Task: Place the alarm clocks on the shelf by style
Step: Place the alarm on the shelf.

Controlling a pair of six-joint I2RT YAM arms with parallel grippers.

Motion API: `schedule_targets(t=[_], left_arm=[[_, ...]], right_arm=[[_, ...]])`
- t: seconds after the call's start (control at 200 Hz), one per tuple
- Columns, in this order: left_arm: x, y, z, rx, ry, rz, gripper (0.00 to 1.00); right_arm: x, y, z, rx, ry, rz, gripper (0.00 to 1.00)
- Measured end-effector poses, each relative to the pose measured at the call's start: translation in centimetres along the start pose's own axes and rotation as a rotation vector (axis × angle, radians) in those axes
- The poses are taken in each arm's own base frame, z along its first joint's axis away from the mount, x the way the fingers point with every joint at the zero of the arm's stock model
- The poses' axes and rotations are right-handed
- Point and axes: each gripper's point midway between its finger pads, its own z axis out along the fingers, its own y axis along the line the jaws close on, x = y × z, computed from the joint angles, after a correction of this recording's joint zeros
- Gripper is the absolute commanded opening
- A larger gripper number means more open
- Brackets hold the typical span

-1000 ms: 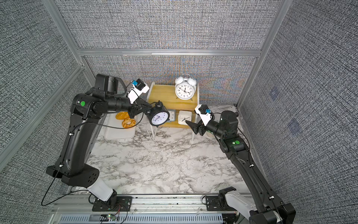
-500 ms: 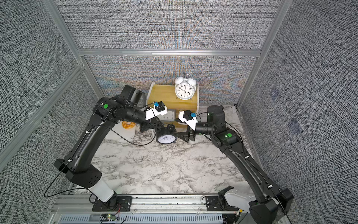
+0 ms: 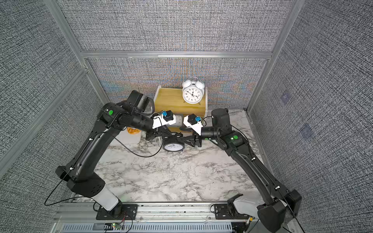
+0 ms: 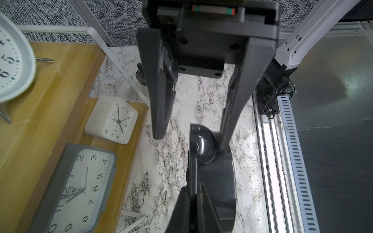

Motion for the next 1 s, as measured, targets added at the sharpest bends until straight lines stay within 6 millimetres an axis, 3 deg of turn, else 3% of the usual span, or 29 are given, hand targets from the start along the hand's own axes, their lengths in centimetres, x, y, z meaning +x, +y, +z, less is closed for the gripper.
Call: schedule_targets(t=[0.19, 0.545, 0.811, 1.001], left_arm=[[-0.1, 0.1, -0.1, -0.017, 0.005, 0.015, 0.00], [0.1, 0.5, 0.1, -0.037, 0.015, 0.022, 0.00], [0.2, 0.6, 0.4, -0.038, 0.011, 0.028, 0.14], [-0.2, 0.5, 0.2, -0.052, -0.018, 0.038, 0.38]], right_arm=[[0.3, 0.2, 0.1, -0.015, 0.007, 0.013, 0.41], [0.5, 0.6, 0.4, -0.043, 0.009, 0.014, 0.28], [0.8, 0.7, 0.3, -0.040, 0.013, 0.019, 0.24], [1.3, 0.3, 0.2, -0.016, 0.023, 0.035, 0.23]])
